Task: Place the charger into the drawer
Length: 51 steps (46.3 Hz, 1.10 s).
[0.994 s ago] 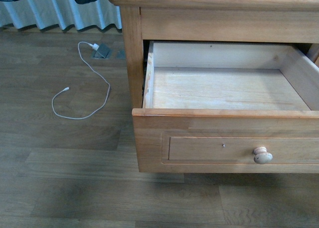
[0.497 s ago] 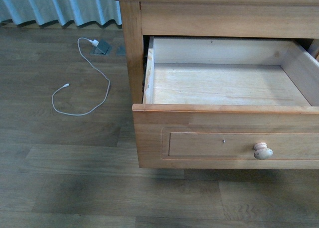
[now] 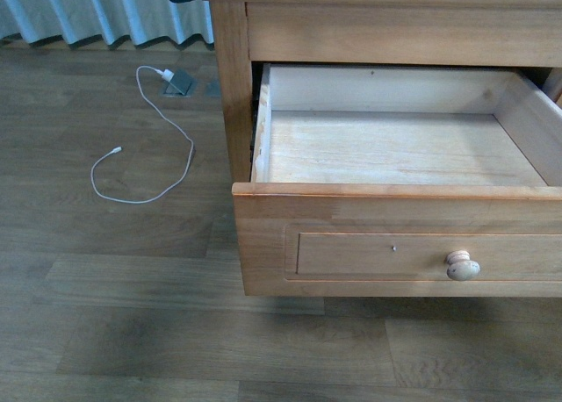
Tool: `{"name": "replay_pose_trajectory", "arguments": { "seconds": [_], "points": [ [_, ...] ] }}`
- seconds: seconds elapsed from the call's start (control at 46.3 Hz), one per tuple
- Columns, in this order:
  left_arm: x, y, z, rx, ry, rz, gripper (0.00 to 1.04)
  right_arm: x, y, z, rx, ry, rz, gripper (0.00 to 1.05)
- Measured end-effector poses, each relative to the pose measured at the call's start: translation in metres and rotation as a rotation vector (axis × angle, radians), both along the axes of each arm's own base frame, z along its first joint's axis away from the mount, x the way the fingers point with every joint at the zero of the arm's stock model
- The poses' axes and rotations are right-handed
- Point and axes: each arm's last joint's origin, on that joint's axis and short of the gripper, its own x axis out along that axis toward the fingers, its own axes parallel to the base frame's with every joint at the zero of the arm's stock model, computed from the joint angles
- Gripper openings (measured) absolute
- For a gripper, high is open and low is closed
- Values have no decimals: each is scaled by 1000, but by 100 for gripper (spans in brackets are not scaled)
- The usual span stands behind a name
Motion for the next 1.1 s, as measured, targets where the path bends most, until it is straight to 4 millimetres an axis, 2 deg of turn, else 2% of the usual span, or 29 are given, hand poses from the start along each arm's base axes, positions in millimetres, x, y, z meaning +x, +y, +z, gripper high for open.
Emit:
{"name": "replay_pose_trajectory", "arguments": {
  "seconds": [0.151, 0.324, 0.497, 0.605, 0.691, 0.778, 0.972, 1.102],
  "points": [
    [-14, 5, 1, -18, -4, -11, 39, 0, 0, 0, 0, 0, 0, 96],
    [-44, 6, 6, -32, 16, -116, 39, 0, 0, 0, 0, 0, 0, 96],
    [-82, -11, 14, -22, 24, -266, 39, 0, 0, 0, 0, 0, 0, 96],
    [-105, -29, 13, -2, 32, -367, 39, 0, 0, 0, 0, 0, 0, 96],
    [-117, -45, 3, 23, 54, -428, 39, 0, 0, 0, 0, 0, 0, 96],
    [-120, -57, -11, 50, 75, -452, 39, 0, 0, 0, 0, 0, 0, 96],
    [-106, -83, -68, 105, 168, -423, 39, 0, 0, 0, 0, 0, 0, 96],
    [-94, -93, -91, 121, 186, -370, 40, 0, 0, 0, 0, 0, 0, 96]
  ]
}}
